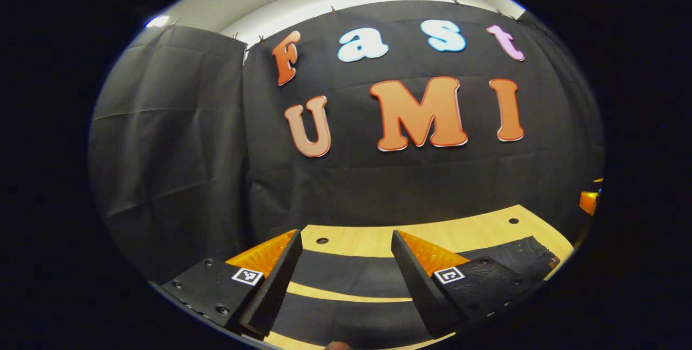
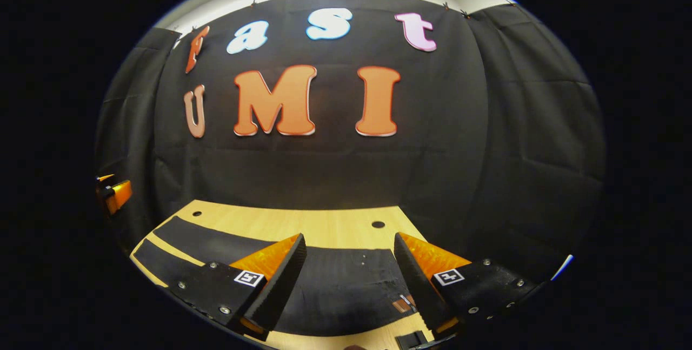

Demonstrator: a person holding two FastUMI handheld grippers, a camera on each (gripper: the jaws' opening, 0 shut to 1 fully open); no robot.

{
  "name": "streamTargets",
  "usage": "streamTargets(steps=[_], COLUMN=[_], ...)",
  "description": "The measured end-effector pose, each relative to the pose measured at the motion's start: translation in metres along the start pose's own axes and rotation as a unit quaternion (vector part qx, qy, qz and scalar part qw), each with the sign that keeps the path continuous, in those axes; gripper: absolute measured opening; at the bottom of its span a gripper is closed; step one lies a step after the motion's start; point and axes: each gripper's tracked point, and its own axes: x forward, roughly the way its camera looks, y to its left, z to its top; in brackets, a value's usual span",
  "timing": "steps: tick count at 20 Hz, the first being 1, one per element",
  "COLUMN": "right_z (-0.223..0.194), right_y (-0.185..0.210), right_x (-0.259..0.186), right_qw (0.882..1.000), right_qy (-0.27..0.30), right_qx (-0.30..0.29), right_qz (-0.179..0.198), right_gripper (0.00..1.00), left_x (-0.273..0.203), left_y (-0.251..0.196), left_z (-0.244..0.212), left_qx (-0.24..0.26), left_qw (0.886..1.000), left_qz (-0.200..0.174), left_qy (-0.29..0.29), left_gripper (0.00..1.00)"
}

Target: Grasp the waist and the cuffs of the jeans and fold them to make the two legs overlap; first hold the waist and fold one-third of the jeans toward the cuffs, then hold the cuffs and fold the remaining one-third in the same direction to finish folding.

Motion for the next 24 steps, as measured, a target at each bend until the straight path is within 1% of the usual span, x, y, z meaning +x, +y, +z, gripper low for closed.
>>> streamTargets(steps=[2,6,10,11,12,13,15,17,19,21,22,24], right_z=[-0.019,-0.056,-0.095,-0.104,-0.111,-0.119,-0.133,-0.147,-0.162,-0.176,-0.183,-0.198], right_y=[-0.013,-0.026,-0.032,-0.032,-0.032,-0.031,-0.030,-0.033,-0.039,-0.042,-0.042,-0.042], right_x=[0.009,0.023,0.030,0.031,0.034,0.039,0.041,0.041,0.042,0.042,0.041,0.039], right_qw=[0.999,0.995,0.984,0.981,0.978,0.974,0.965,0.953,0.943,0.931,0.923,0.905], right_qy=[0.031,0.094,0.167,0.184,0.197,0.210,0.238,0.267,0.292,0.316,0.331,0.357], right_qx=[0.011,0.029,0.057,0.065,0.073,0.081,0.107,0.129,0.138,0.153,0.166,0.200], right_qz=[-0.007,-0.002,-0.002,-0.007,-0.014,-0.023,-0.038,-0.055,-0.077,-0.097,-0.104,-0.116], right_gripper=[0.98,0.98,0.98,1.00,0.98,0.98,0.98,0.98,0.98,0.98,0.97,0.98], left_x=[0.004,0.008,0.012,0.016,0.020,0.026,0.036,0.046,0.051,0.063,0.073,0.087], left_y=[0.021,0.059,0.097,0.106,0.116,0.126,0.151,0.173,0.198,0.210,0.211,0.219], left_z=[-0.013,-0.047,-0.084,-0.096,-0.107,-0.117,-0.142,-0.173,-0.206,-0.237,-0.261,-0.285], left_qx=[-0.007,-0.035,-0.061,-0.072,-0.085,-0.097,-0.117,-0.143,-0.171,-0.192,-0.201,-0.211], left_qw=[0.999,0.994,0.984,0.980,0.976,0.971,0.959,0.945,0.923,0.898,0.888,0.869], left_qz=[0.025,0.071,0.100,0.102,0.108,0.111,0.125,0.132,0.143,0.155,0.157,0.161], left_qy=[0.022,0.076,0.135,0.153,0.169,0.186,0.224,0.263,0.313,0.363,0.382,0.418], left_gripper=[0.99,1.00,0.99,1.00,1.00,1.00,0.99,1.00,1.00,1.00,1.00,0.99])
